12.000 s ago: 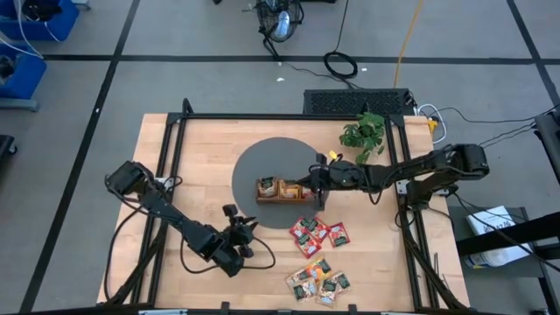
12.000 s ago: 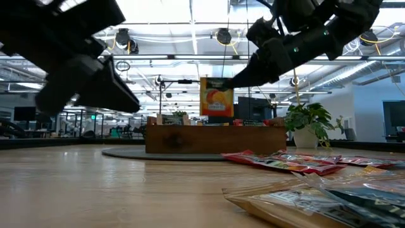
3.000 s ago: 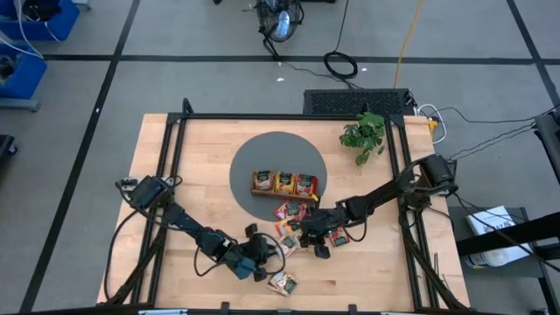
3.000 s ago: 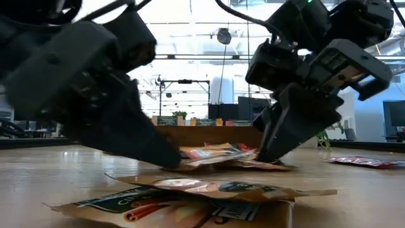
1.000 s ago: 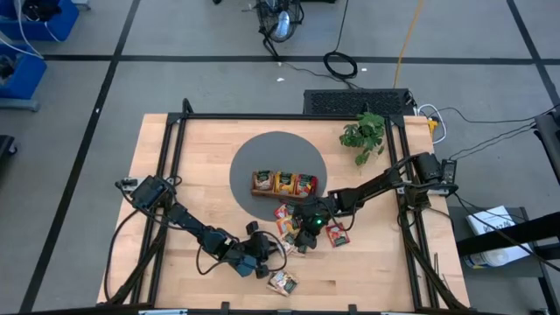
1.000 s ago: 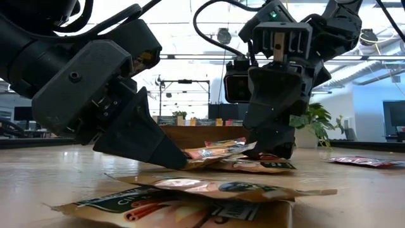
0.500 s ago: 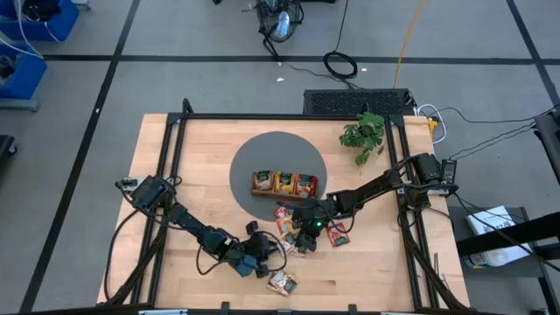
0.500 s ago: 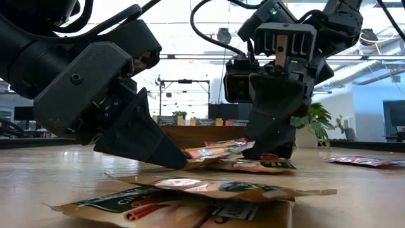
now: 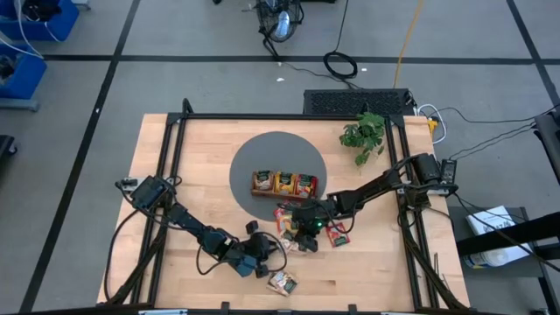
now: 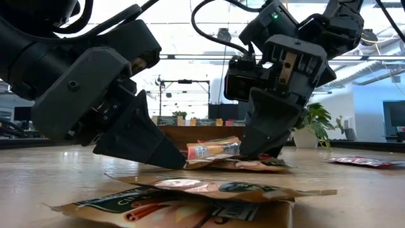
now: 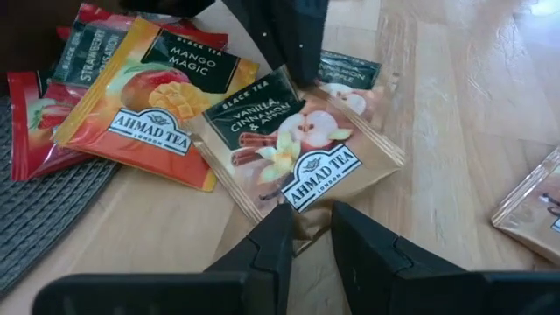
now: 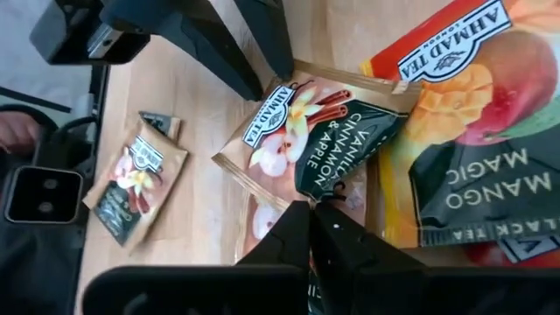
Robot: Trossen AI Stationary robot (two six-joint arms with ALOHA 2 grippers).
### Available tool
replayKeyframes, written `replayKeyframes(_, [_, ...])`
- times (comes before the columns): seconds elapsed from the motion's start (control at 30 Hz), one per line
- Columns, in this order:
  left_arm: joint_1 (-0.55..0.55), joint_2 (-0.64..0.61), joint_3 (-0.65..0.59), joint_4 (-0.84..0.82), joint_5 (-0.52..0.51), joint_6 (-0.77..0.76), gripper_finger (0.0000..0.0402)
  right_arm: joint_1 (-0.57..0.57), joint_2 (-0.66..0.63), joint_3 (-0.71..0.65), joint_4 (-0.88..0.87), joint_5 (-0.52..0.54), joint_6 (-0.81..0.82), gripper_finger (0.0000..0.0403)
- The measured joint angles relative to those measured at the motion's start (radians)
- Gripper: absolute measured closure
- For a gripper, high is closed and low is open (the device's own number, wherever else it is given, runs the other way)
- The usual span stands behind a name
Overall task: Pick & Place Tea
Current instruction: Put the brown tea bag into the left section of the wooden organizer
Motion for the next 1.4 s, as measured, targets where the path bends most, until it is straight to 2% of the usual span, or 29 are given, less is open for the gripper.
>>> replayKeyframes(0.37, [-0.054,-0.057,-0.002,-0.012,0.007,0.068,0.0314,0.013,-0.107,-0.003,-0.031,0.024,-0.086,0.0403])
replayKeyframes(0.67, [-0.079,-0.079,-0.001,-0.038,-0.030,0.083,0.0314,0.024,-0.165,-0.003,-0.014,0.024,-0.159,0.0403])
replayKeyframes(0.9, [-0.076,-0.079,-0.001,-0.093,-0.034,0.055,0.0314,0.013,-0.299,0.001,-0.056,0.022,-0.196,0.0403])
replayKeyframes(1.0, [-0.077,-0.079,0.000,-0.116,-0.033,0.050,0.0314,-0.001,-0.366,0.054,-0.197,0.023,-0.252,0.0403])
replayKeyframes(1.1, [-0.082,-0.079,0.000,-0.137,-0.026,0.030,0.0314,-0.012,-0.410,0.165,-0.398,0.044,-0.351,0.0403])
replayKeyframes(1.23, [-0.095,-0.079,0.000,-0.147,-0.027,0.021,0.0314,-0.034,-0.413,0.346,-0.672,0.204,-0.531,0.0403])
replayKeyframes(1.3, [-0.105,-0.079,0.000,-0.160,-0.026,0.019,0.0314,-0.064,-0.394,0.416,-0.747,0.275,-0.613,0.0403])
replayKeyframes(1.4, [-0.123,-0.079,0.000,-0.182,-0.027,-0.005,0.0314,-0.122,-0.369,0.471,-0.781,0.288,-0.696,0.0403])
